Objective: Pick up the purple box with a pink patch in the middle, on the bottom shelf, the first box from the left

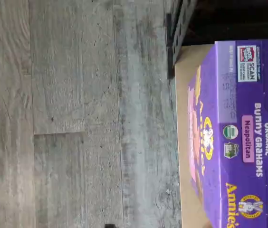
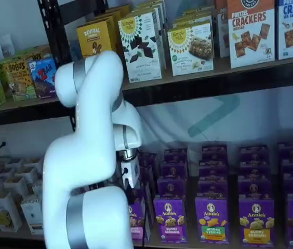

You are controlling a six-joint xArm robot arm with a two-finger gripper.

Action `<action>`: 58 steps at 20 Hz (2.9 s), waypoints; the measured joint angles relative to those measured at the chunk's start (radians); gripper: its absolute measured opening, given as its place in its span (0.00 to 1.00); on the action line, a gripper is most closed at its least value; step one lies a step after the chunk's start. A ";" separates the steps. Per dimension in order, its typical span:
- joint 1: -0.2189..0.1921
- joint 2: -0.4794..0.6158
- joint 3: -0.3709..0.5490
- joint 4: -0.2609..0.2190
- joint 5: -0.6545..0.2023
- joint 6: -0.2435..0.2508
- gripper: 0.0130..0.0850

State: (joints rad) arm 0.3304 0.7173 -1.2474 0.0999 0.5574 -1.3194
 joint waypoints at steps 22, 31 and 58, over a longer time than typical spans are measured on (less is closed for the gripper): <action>0.021 0.087 -0.083 0.014 -0.015 0.009 1.00; 0.018 0.157 -0.136 -0.019 -0.051 0.033 1.00; 0.024 0.306 -0.298 -0.060 -0.007 0.075 1.00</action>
State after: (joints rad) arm 0.3540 1.0236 -1.5453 0.0397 0.5508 -1.2441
